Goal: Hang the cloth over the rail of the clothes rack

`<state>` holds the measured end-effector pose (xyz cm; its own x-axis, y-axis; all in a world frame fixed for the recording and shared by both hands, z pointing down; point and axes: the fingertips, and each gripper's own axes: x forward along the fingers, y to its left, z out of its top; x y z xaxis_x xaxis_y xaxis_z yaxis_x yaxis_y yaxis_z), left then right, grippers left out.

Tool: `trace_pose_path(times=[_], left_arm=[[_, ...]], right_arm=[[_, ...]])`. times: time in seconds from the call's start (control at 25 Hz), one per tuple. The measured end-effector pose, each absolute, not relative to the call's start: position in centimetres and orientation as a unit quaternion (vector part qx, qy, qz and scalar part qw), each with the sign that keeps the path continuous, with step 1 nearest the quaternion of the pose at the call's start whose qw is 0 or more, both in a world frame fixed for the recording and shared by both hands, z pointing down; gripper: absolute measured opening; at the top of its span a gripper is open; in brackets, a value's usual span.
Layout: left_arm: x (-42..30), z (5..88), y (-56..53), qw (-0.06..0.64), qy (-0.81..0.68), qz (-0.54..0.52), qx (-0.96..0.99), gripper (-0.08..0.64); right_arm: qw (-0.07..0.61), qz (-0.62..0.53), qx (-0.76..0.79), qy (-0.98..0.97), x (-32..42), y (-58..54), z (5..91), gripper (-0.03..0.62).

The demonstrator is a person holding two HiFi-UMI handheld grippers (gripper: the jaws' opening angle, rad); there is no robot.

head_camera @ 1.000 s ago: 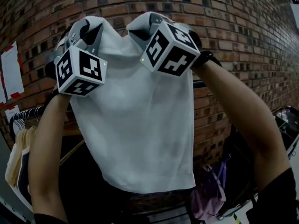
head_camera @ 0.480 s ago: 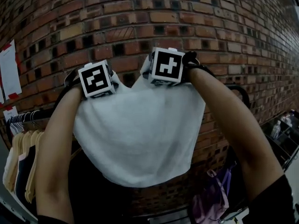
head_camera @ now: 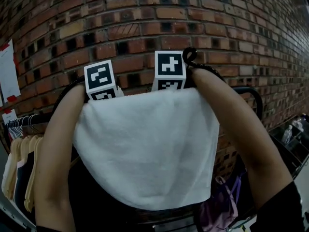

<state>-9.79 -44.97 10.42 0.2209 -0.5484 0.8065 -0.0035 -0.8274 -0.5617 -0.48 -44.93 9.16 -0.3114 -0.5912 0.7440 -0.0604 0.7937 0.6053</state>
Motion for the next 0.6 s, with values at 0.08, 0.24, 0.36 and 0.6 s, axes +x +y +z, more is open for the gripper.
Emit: trace_pose_path(times=[0.08, 0.24, 0.36, 0.6], left_arm=[[-9.1, 10.2, -44.5, 0.228, 0.174, -0.582, -0.761, 0.229], [-8.4, 9.6, -44.1, 0.191, 0.175, -0.542, -0.8, 0.35], [-9.1, 9.3, -44.8, 0.185, 0.191, -0.537, -0.801, 0.357], [-10.6, 6.7, -44.0, 0.144, 0.214, -0.466, -0.846, 0.368]], right_arm=[[0.55, -0.256, 0.208, -0.767, -0.6, -44.9, 9.0, 0.161], [0.527, -0.224, 0.191, -0.797, -1.1, -44.2, 9.2, 0.218], [0.497, -0.224, 0.198, -0.815, -1.2, -44.3, 8.0, 0.218], [0.466, -0.181, 0.192, -0.845, -0.6, -43.6, 7.4, 0.218]])
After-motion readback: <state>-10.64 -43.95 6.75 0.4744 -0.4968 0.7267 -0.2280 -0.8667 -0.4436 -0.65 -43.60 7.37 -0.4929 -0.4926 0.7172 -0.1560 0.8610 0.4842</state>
